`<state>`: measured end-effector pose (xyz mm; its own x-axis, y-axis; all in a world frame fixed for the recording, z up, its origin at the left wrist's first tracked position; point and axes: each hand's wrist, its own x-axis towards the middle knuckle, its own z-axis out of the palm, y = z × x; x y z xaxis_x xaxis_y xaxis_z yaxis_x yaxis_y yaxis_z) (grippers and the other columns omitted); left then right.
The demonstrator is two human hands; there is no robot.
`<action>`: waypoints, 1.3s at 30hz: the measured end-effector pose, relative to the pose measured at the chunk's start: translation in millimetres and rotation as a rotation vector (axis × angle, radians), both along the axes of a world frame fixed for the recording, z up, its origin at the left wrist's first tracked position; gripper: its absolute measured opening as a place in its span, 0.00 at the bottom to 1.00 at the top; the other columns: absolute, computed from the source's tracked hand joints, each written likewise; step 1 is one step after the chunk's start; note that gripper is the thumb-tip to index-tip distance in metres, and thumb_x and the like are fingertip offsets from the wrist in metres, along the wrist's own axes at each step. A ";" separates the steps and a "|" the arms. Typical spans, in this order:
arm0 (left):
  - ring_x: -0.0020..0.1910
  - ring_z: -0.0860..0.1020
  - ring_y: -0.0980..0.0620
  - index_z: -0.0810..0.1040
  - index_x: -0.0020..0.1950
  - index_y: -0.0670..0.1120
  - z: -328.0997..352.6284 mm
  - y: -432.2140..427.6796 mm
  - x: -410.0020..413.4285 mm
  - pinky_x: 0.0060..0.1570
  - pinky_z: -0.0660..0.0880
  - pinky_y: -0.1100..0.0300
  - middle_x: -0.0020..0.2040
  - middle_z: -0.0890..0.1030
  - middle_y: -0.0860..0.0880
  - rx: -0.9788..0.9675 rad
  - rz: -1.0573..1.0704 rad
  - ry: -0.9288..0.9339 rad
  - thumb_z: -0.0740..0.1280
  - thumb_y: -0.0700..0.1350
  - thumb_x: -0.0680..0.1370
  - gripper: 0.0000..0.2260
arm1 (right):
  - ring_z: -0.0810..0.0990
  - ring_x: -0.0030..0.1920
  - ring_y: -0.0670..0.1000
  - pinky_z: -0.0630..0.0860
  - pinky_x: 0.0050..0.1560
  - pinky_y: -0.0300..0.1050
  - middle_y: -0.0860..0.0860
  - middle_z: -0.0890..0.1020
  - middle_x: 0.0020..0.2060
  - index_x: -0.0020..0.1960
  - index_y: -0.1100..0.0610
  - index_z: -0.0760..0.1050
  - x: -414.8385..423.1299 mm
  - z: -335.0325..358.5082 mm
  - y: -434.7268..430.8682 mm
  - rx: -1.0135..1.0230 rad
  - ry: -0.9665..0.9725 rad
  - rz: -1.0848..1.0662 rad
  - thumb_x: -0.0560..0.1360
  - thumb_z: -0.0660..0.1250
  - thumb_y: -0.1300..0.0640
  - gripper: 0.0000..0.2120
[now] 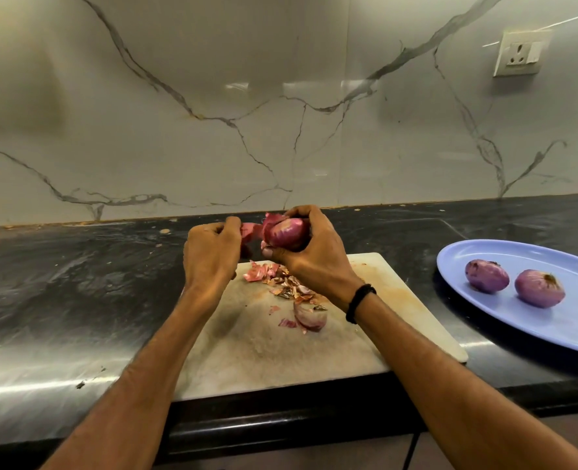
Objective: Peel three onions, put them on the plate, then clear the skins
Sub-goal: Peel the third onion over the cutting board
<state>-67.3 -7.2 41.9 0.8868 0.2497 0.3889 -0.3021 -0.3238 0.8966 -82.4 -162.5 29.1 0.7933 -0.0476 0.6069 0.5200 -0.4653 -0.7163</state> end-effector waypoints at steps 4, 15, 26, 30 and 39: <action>0.41 0.83 0.41 0.82 0.52 0.48 3.1 -4.3 -7.2 0.35 0.82 0.50 0.45 0.81 0.41 -0.002 -0.201 -0.048 0.57 0.57 0.84 0.18 | 0.76 0.55 0.48 0.77 0.51 0.33 0.51 0.73 0.57 0.63 0.53 0.69 2.4 -1.8 1.3 -0.049 -0.012 -0.046 0.62 0.82 0.48 0.35; 0.50 0.85 0.52 0.84 0.56 0.53 1.8 -8.0 -5.9 0.45 0.82 0.60 0.50 0.86 0.51 -0.057 -0.409 -0.068 0.70 0.56 0.74 0.14 | 0.80 0.53 0.47 0.78 0.51 0.33 0.49 0.79 0.57 0.65 0.54 0.70 -1.9 3.8 -2.2 0.061 0.059 0.040 0.64 0.81 0.55 0.33; 0.41 0.82 0.67 0.83 0.55 0.44 1.4 -3.8 1.0 0.40 0.77 0.73 0.44 0.83 0.54 0.030 -0.237 -0.178 0.71 0.40 0.78 0.07 | 0.80 0.56 0.53 0.80 0.56 0.51 0.47 0.75 0.57 0.61 0.50 0.68 0.0 -0.6 0.0 0.141 0.169 0.162 0.64 0.81 0.57 0.32; 0.40 0.83 0.62 0.83 0.54 0.43 1.6 -5.3 1.4 0.40 0.78 0.70 0.44 0.84 0.51 -0.019 -0.255 -0.136 0.68 0.40 0.80 0.06 | 0.79 0.57 0.53 0.80 0.56 0.52 0.49 0.76 0.58 0.63 0.52 0.69 -0.8 0.7 -0.7 0.215 0.221 0.217 0.67 0.79 0.62 0.29; 0.27 0.75 0.57 0.82 0.48 0.39 5.3 -3.9 2.4 0.44 0.80 0.50 0.28 0.78 0.51 -0.417 -0.393 0.144 0.65 0.40 0.82 0.08 | 0.75 0.63 0.54 0.79 0.58 0.52 0.52 0.76 0.60 0.65 0.53 0.72 -0.4 0.8 -5.2 0.346 0.251 0.340 0.72 0.73 0.67 0.25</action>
